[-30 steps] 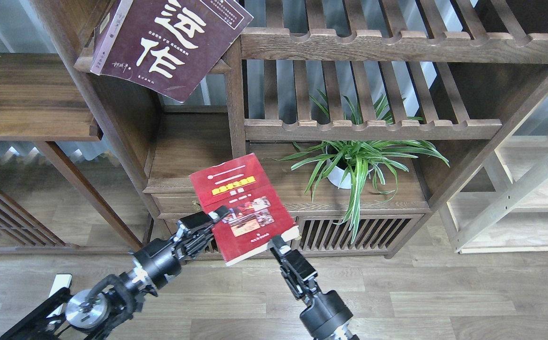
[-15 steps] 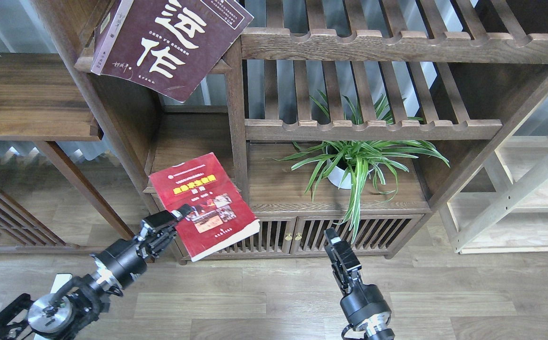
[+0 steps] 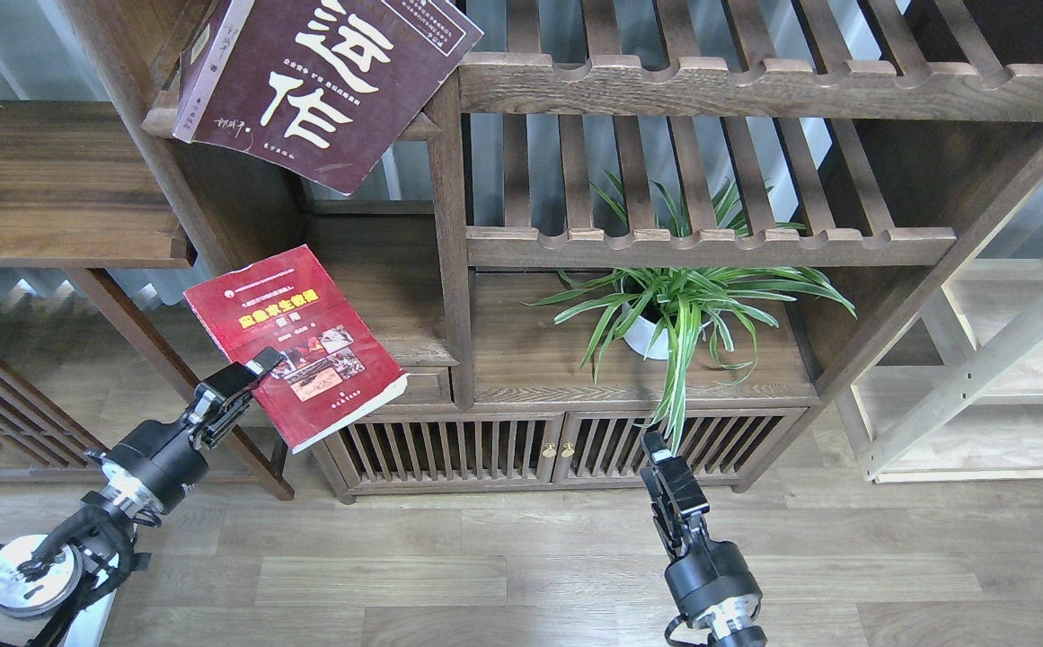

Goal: Organize books on shelf
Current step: 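Raise the red book with the left gripper toward the top shelf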

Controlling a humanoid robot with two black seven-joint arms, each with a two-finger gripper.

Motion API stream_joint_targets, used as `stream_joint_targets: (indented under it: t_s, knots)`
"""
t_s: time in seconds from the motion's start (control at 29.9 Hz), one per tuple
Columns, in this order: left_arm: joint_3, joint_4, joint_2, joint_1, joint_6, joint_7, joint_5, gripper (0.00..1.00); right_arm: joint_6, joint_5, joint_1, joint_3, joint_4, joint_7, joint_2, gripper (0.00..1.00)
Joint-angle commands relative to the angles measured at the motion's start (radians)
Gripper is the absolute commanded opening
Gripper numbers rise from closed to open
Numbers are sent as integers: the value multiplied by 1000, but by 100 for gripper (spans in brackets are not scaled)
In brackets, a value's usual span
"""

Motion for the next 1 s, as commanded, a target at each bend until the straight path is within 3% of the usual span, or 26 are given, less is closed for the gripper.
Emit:
stream_joint_targets:
  t_s: [0.0,0.27,0.47,0.7,0.97]
  knots:
    - [-4,-44,46,12,0,0,43,1,0,0,-2,2,-1,2,0,77]
    - [-53,-210,192,156,0,11,44,1,-1,-1,3,1,-9,1,0,77]
    - [-101,-227,305,207,0,17,46,1,-1,-3,12,-2,-34,1,0,77]
    - [-207,-264,334,223,0,28,37,1,-3,-6,15,-4,-47,-2,0,77]
    - [-208,-354,336,207,0,28,-60,2,-3,-29,20,-5,-55,-2,0,77]
